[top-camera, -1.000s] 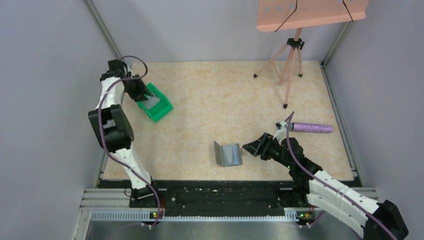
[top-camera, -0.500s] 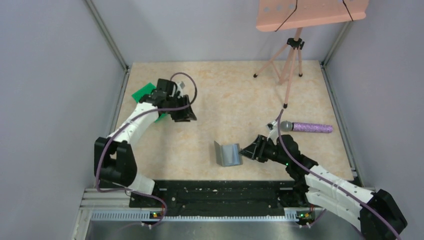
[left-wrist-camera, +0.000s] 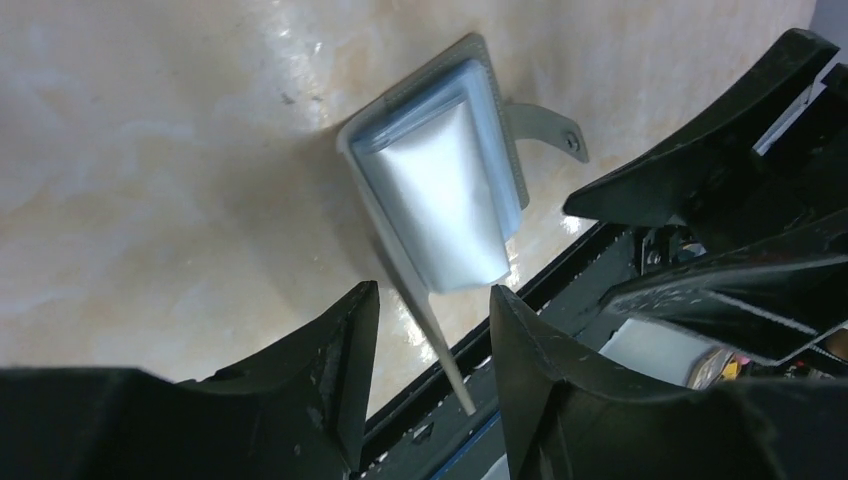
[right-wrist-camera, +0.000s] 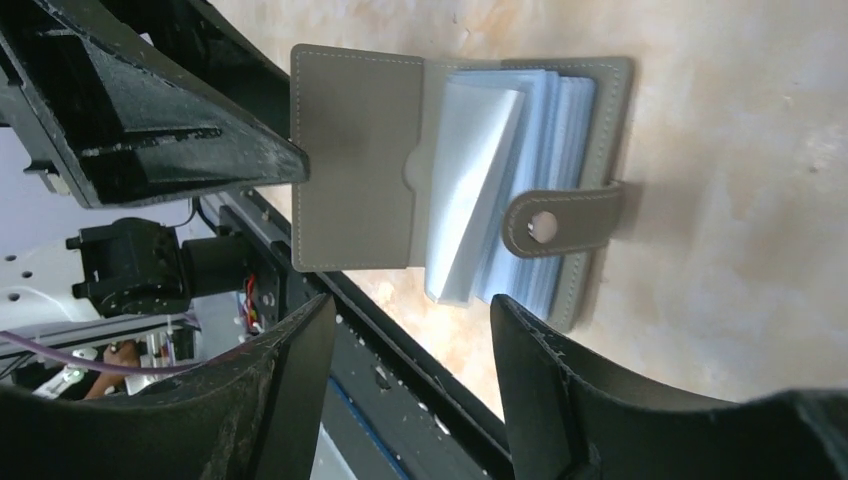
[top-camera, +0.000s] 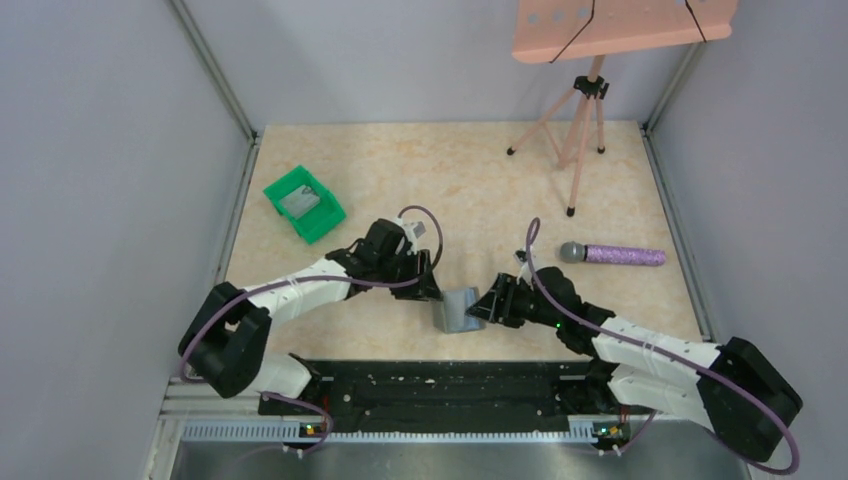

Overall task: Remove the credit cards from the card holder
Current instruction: Remove the credit card from the card holder.

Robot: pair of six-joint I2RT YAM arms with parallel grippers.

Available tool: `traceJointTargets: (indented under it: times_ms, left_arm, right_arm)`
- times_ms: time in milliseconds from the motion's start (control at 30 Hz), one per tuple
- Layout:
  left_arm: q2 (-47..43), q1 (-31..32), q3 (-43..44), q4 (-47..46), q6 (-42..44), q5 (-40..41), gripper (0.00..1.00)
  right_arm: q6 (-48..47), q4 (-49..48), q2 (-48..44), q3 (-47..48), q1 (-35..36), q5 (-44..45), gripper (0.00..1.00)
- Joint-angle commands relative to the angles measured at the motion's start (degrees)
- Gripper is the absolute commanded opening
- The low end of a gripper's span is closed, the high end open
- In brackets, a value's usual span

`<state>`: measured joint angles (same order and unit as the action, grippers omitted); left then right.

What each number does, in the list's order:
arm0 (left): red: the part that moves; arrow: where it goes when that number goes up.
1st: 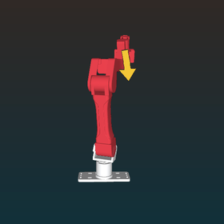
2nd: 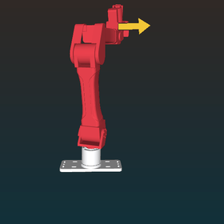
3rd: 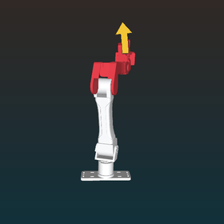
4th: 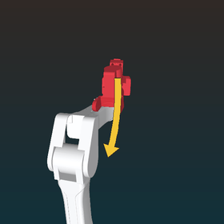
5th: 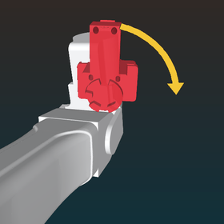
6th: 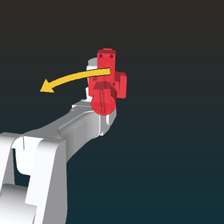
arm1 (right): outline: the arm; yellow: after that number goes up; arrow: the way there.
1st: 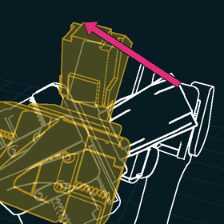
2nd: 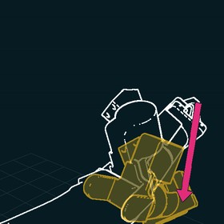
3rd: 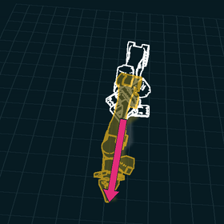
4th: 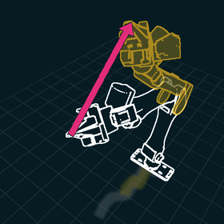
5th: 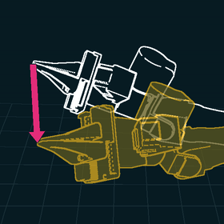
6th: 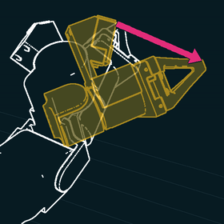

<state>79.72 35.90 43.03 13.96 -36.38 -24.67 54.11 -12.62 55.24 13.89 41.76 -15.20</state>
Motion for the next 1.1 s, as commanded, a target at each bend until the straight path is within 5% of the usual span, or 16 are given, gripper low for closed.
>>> traceJointTargets:
  times_ms: [0, 200, 567, 1067]
  left_arm:
    - [2.5, 2.7, 1.1, -8.4, -1.9, 0.8, 0.5]
    - [3.4, 3.8, -0.2, -7.0, -1.3, 3.1, 0.45]
    - [2.8, 3.9, -7.3, -12.4, -3.8, 3.4, 0.17]
    - [1.1, 3.9, -12.0, -18.4, -5.4, 4.1, 0.24]
  right_arm:
    - [-1.6, -5.4, 5.2, 4.4, 3.5, 4.9, 0.59]
    - [-2.0, -7.6, 10.1, 4.5, 4.3, 9.0, 0.6]
    - [-1.4, -13.9, 16.1, 4.4, 5.0, 6.8, 0.6]
    - [2.7, -25.5, 20.1, 5.8, 8.6, 0.3, 0.56]
